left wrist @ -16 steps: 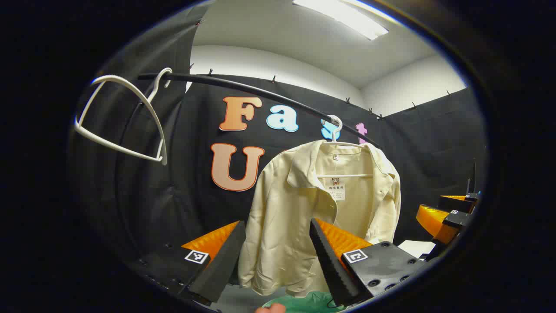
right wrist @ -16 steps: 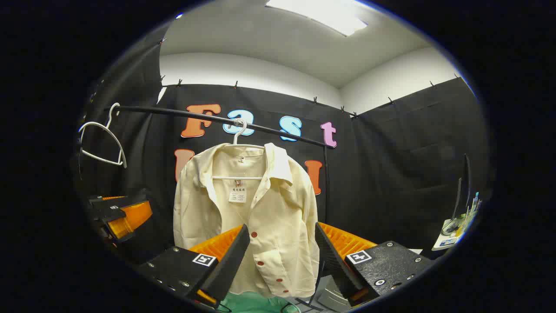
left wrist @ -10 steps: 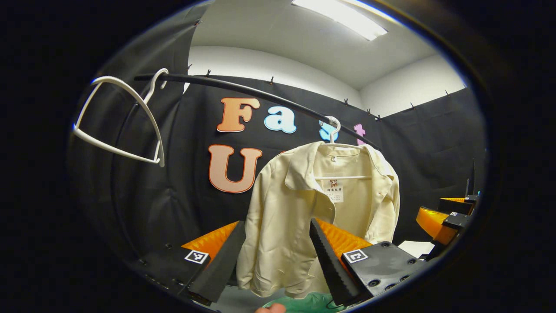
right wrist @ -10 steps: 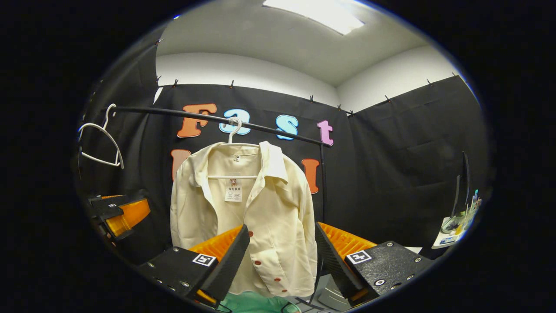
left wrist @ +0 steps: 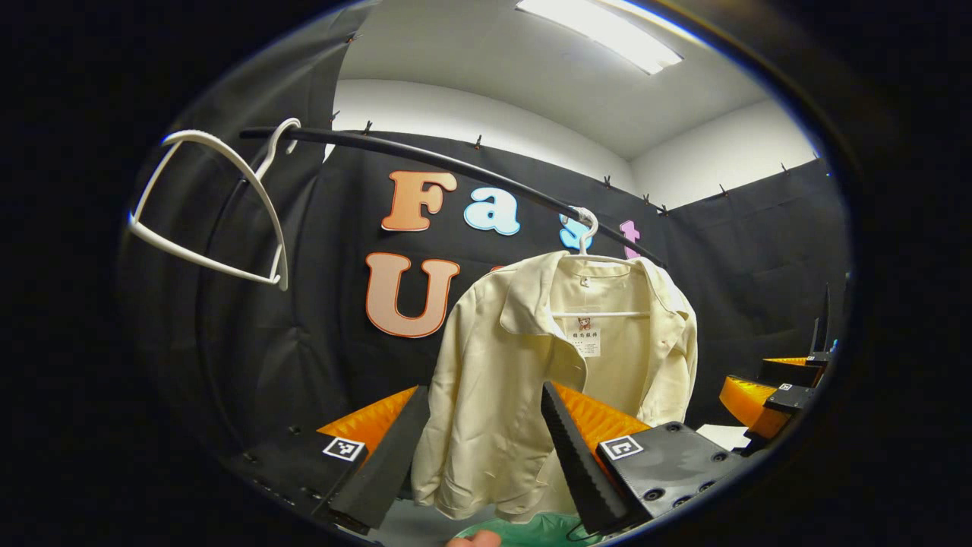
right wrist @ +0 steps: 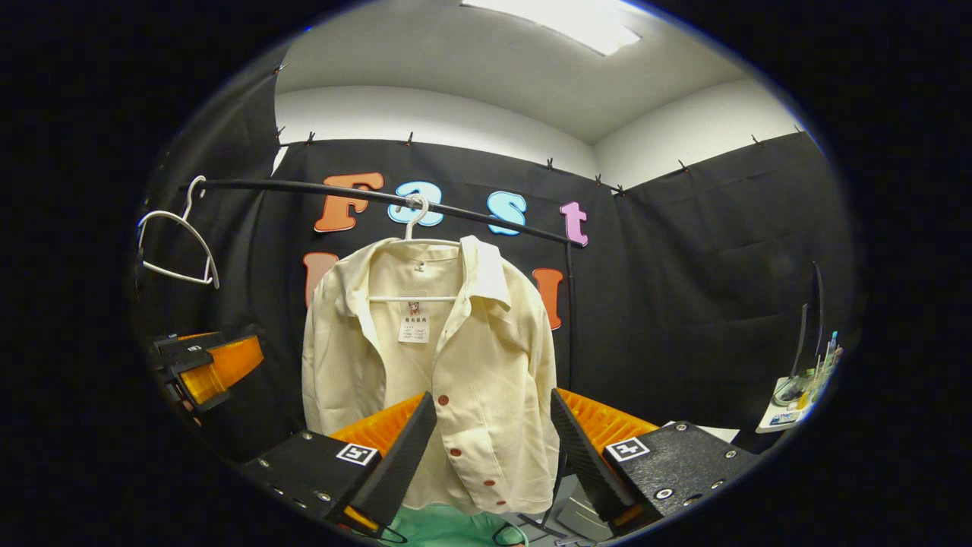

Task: Grasp the clothes on the hanger with both hands and then place them into the laundry hamper below.

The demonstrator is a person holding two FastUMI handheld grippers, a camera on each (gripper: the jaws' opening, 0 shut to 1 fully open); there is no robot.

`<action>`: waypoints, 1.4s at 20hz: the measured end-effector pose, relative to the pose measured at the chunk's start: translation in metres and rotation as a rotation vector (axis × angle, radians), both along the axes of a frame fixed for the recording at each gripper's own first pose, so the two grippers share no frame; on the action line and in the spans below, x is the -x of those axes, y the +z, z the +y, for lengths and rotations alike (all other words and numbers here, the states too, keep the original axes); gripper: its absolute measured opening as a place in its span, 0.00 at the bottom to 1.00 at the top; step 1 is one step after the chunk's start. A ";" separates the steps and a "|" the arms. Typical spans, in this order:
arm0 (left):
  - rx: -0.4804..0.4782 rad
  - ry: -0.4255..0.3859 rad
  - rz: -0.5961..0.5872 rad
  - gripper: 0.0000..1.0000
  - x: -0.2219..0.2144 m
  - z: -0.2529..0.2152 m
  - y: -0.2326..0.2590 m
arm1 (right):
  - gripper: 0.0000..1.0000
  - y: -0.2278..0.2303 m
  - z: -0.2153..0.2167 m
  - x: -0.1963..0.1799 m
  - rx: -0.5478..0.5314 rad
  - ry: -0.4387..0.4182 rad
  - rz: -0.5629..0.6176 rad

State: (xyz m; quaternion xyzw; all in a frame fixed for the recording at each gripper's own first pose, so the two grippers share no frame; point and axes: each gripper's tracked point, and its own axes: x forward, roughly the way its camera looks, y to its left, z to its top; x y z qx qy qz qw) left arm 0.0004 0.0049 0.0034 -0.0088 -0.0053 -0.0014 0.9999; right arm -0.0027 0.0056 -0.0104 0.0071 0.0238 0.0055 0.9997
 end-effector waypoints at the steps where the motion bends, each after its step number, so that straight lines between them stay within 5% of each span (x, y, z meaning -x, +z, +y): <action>1: 0.003 0.005 0.003 0.96 0.002 0.002 0.000 | 0.93 0.002 0.001 0.002 -0.003 0.003 -0.003; 7: 0.046 0.011 -0.001 0.96 0.009 0.008 0.005 | 0.93 0.019 0.009 0.010 0.003 0.041 -0.043; 12: 0.062 -0.026 0.002 0.96 0.004 0.001 0.007 | 0.93 0.014 0.036 -0.037 0.042 0.115 -0.044; 17: 0.041 -0.030 -0.025 1.00 0.005 0.001 0.018 | 0.93 -0.001 0.057 -0.118 0.157 0.077 -0.078; 21: 0.082 -0.059 -0.015 0.96 0.010 -0.012 0.008 | 0.94 -0.018 0.031 -0.158 0.277 -0.034 -0.098; 24: 0.097 -0.089 0.005 0.96 0.003 -0.028 -0.003 | 0.93 -0.028 0.014 -0.170 0.213 -0.036 -0.063; 26: 0.126 -0.128 0.037 0.96 -0.010 -0.048 -0.014 | 0.82 -0.032 -0.001 -0.174 0.148 -0.031 -0.020; 28: 0.151 -0.159 0.063 0.96 -0.028 -0.066 -0.025 | 0.29 -0.025 -0.016 -0.174 0.111 -0.039 -0.018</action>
